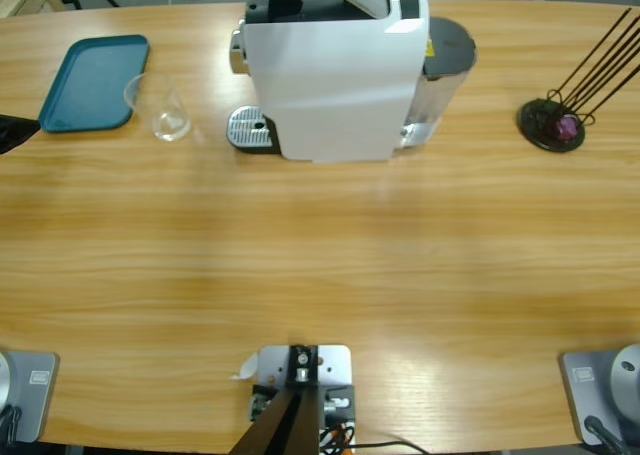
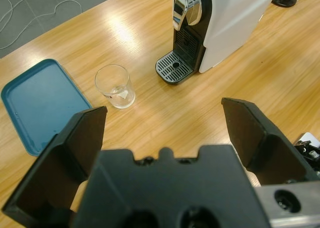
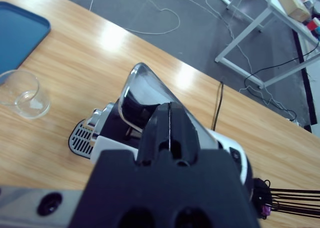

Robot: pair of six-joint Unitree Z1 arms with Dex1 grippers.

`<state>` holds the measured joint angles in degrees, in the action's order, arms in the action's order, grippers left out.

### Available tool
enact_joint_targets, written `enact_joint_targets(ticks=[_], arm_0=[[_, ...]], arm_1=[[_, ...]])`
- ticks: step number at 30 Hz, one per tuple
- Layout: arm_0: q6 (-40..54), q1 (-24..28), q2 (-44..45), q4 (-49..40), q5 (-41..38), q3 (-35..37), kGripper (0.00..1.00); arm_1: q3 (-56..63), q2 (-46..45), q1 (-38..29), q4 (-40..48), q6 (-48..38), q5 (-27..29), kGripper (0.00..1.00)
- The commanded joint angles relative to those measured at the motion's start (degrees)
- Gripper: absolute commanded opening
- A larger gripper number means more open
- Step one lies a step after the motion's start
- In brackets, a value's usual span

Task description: Pour coffee

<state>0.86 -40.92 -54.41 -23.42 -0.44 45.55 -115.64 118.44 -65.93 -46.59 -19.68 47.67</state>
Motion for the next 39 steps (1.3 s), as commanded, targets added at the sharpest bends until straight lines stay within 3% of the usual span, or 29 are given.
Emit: enact_joint_targets(ticks=[1, 39], arm_0=[[-0.09, 0.24, 0.85, 0.23, -0.52, -2.48, 0.982], [-0.65, -0.04, 2.29, -1.42, -0.61, -2.66, 0.977]], arm_1=[[3.40, 8.38, -1.80, 0.56, -0.63, -2.23, 0.000], [9.38, 11.30, -0.34, 3.79, -3.67, -6.92, 0.000]])
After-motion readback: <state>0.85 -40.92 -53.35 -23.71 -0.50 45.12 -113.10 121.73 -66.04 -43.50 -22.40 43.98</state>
